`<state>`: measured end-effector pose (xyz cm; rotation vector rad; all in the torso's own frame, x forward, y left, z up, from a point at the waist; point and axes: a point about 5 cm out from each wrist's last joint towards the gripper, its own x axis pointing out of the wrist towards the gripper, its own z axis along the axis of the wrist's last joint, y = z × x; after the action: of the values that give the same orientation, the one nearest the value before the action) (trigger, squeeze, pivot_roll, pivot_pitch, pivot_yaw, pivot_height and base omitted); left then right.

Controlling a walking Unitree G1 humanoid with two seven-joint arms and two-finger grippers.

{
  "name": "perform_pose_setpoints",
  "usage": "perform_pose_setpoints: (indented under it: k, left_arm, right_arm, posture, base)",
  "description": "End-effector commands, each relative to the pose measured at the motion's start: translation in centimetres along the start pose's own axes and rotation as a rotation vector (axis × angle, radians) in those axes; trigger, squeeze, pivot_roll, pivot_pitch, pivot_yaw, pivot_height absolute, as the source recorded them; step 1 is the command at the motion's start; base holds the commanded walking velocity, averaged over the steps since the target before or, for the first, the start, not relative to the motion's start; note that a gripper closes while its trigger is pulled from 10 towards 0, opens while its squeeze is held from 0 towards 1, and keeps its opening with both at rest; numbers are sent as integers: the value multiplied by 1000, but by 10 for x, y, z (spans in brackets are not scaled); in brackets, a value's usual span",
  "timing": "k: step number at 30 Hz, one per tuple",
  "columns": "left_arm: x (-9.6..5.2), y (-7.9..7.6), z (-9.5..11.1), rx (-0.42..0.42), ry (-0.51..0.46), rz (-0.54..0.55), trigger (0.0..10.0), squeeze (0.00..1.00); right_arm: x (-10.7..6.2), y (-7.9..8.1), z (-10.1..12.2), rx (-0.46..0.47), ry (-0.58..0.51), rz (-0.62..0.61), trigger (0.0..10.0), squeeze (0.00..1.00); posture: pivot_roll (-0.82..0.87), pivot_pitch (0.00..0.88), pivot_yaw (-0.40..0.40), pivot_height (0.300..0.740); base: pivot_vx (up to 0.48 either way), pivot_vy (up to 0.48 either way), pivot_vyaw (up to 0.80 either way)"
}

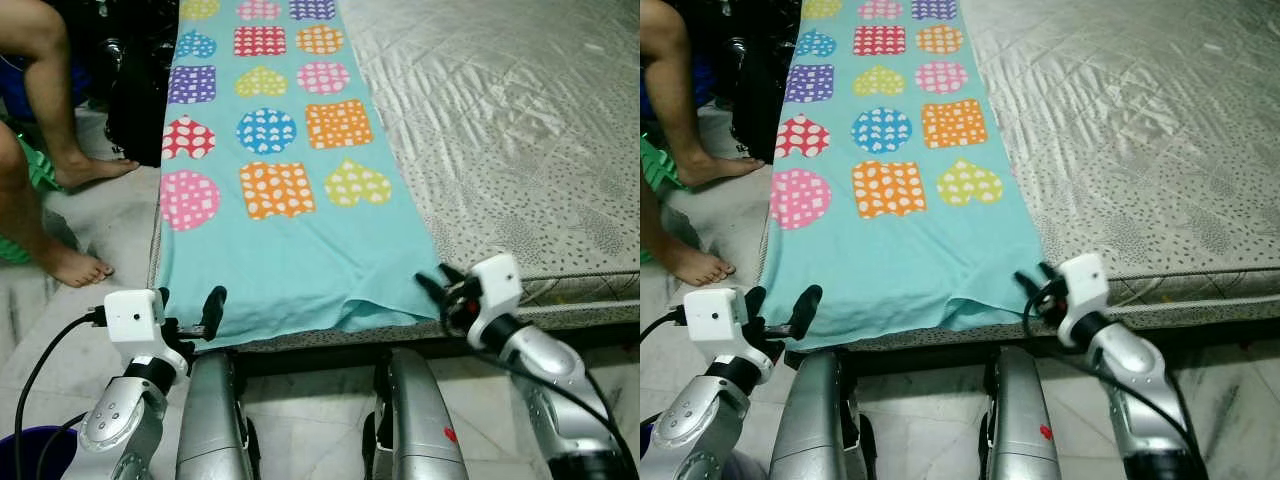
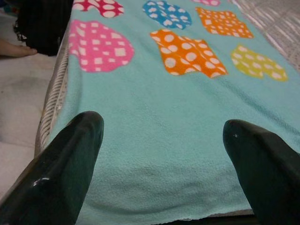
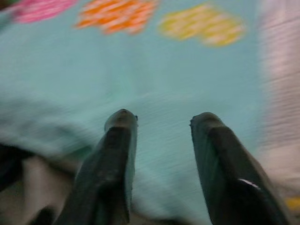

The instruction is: Clean up the room

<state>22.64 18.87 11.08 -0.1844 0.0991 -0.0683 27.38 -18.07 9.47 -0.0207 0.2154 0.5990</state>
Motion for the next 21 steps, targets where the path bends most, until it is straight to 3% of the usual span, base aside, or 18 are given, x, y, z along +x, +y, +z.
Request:
perform_pose_setpoints:
  k: [1,6,10,14,18,21]
  left_arm:
    - [-2,4,-5,-1,19,15,10000,0]
    - [0,1,-4,-6,14,5,10000,0]
    - [1,0,-2,-6,8,-1,10000,0]
    - [2,0,-1,-5,7,-3,10000,0]
    - [2,-1,0,-5,3,-6,10000,0]
    - [3,-1,0,-5,2,-7,10000,0]
  right_arm:
    - [-1,13,-1,39,25,88,10000,1000]
    - [8,32,1,67,25,125,10000,1000]
    - [32,49,9,110,-26,99,10000,1000]
    - [41,55,12,110,-35,90,10000,1000]
    - [69,70,6,39,15,51,10000,1000]
    - [74,72,4,33,23,40,10000,1000]
  posture:
    - [35,170,-7,545]
    - [37,175,0,545]
    - [49,181,7,545]
    - [49,181,7,545]
    - [65,190,7,545]
    - [65,190,7,545]
  base:
    - [0,0,0]
    - [0,0,0]
    - [0,0,0]
    - [0,0,0]
    - [0,0,0]
    - [0,0,0]
